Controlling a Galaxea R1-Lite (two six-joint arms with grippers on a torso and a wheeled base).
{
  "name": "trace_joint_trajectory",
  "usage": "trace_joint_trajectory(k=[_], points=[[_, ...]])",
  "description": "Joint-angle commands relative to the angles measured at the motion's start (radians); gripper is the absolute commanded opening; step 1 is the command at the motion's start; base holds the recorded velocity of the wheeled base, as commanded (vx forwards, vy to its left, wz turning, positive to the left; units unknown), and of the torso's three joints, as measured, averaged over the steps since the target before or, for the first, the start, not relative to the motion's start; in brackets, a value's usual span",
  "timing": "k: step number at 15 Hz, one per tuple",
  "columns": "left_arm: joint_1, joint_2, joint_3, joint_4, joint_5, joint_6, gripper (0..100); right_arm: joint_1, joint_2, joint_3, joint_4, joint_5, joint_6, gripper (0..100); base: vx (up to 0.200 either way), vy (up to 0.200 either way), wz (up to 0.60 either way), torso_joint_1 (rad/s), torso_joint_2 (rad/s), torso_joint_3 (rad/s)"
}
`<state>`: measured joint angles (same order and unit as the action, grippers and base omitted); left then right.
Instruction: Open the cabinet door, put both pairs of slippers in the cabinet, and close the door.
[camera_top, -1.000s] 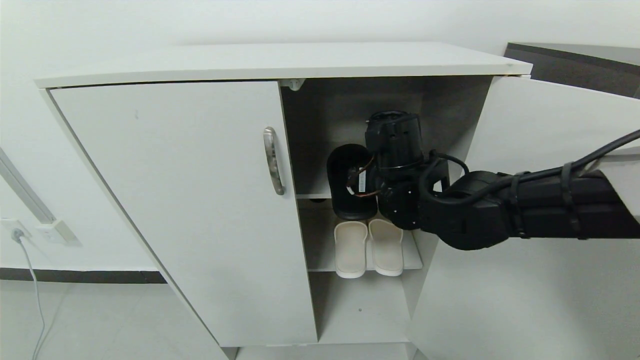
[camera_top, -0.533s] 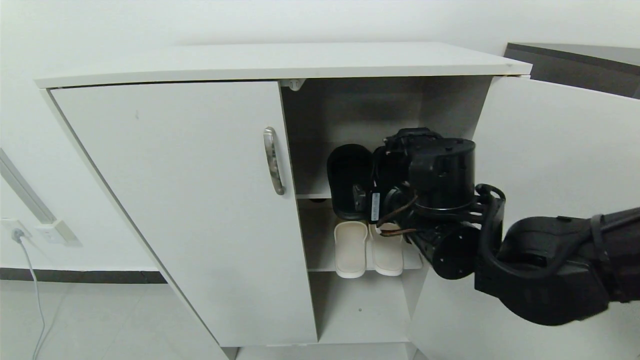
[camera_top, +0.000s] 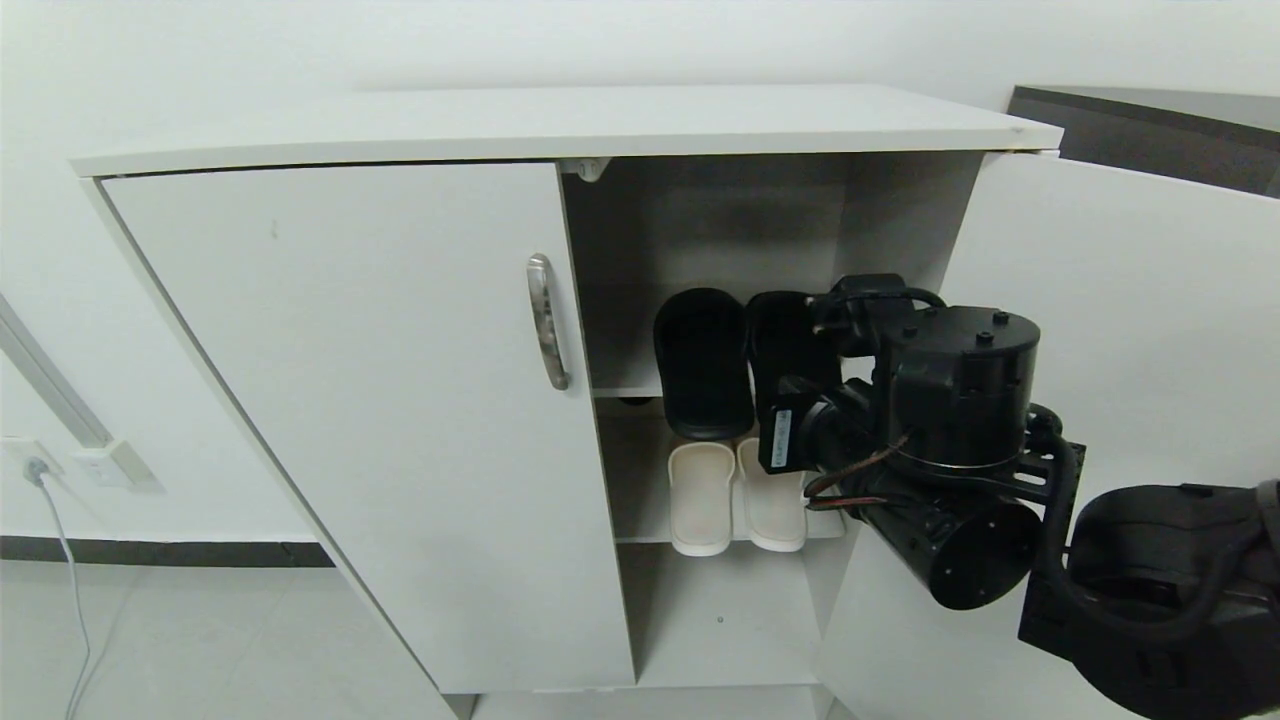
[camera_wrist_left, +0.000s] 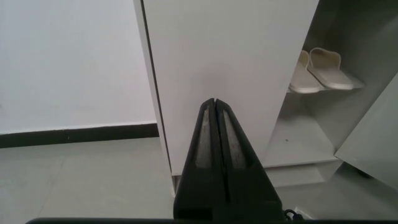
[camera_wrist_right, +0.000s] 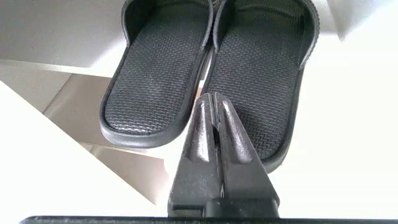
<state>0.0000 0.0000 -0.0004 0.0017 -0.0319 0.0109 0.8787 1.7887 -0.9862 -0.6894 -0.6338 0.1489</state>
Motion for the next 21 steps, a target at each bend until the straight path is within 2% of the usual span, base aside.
trace_joint_trajectory(k=[1,7,21], points=[[0.000,0.002,0.000,0.000,0.000,0.000,0,0.000,0.001,-0.005,-0.001,0.000,-0.002,0,0.000,0.000,0.00,0.000,0.00,0.000],[0.000,0.000,0.000,0.000,0.000,0.000,0,0.011,0.006,0.004,-0.001,0.000,-0.012,0,0.000,0.000,0.00,0.000,0.00,0.000],[0.000,0.000,0.000,0.000,-0.002,0.001,0,0.016,0.014,0.026,-0.001,0.008,-0.012,0,-0.200,0.000,0.00,0.002,0.00,0.003]])
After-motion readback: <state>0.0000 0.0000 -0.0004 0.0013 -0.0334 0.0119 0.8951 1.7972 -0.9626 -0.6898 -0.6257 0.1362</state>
